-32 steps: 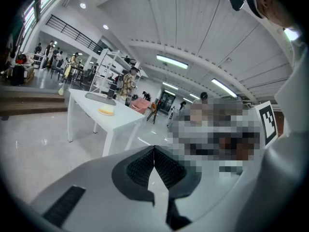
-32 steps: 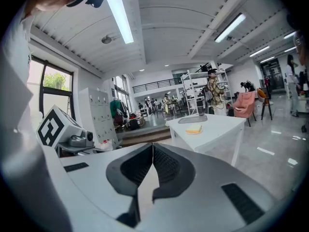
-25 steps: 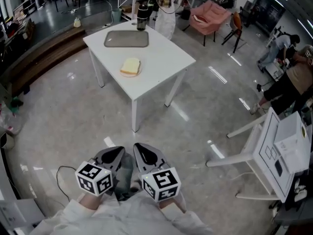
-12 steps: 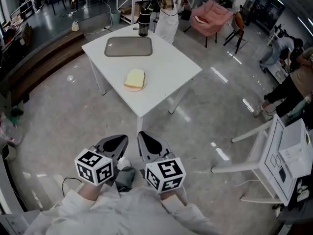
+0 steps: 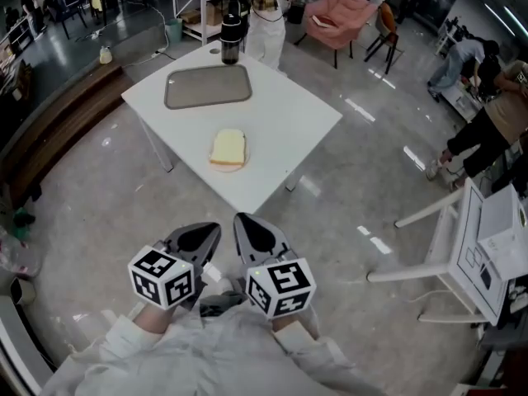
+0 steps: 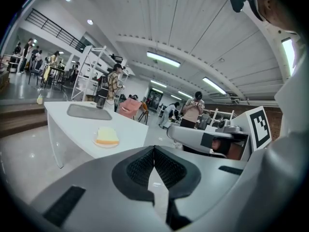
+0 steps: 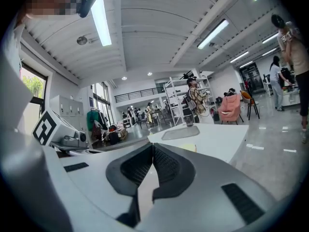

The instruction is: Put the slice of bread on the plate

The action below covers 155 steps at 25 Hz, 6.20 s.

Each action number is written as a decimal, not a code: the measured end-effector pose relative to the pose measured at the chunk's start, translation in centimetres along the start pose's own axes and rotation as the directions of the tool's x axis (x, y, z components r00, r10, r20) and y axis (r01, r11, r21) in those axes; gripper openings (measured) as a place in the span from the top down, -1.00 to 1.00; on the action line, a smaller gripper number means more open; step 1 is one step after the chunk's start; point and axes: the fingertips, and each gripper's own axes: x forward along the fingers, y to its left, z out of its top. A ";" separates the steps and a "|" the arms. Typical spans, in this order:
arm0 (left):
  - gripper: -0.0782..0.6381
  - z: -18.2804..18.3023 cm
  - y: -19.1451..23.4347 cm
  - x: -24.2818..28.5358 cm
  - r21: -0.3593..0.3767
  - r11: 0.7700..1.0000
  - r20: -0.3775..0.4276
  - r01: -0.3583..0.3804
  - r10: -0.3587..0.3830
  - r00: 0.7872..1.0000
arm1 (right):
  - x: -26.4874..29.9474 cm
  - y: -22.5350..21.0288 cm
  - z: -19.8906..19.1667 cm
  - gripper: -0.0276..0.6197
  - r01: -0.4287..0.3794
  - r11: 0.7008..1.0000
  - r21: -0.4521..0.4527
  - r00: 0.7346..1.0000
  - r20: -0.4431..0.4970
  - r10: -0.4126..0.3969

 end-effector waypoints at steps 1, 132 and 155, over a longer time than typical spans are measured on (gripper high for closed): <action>0.76 -0.1 0.4 0.1 0.000 1.000 -0.013 0.008 -0.008 1.000 | 0.5 -0.1 -0.5 0.87 0.010 1.000 0.010 1.000 -0.017 -0.010; 0.76 2.5 27.5 20.1 -0.276 0.947 -0.247 -0.163 0.094 0.964 | 25.4 -20.0 -7.1 0.87 0.161 0.972 0.169 0.893 -0.445 -0.071; 0.74 0.1 29.8 20.3 -0.297 0.923 -0.289 -0.247 0.160 0.944 | 24.9 -22.3 -9.7 0.85 0.205 0.951 0.232 0.874 -0.481 -0.071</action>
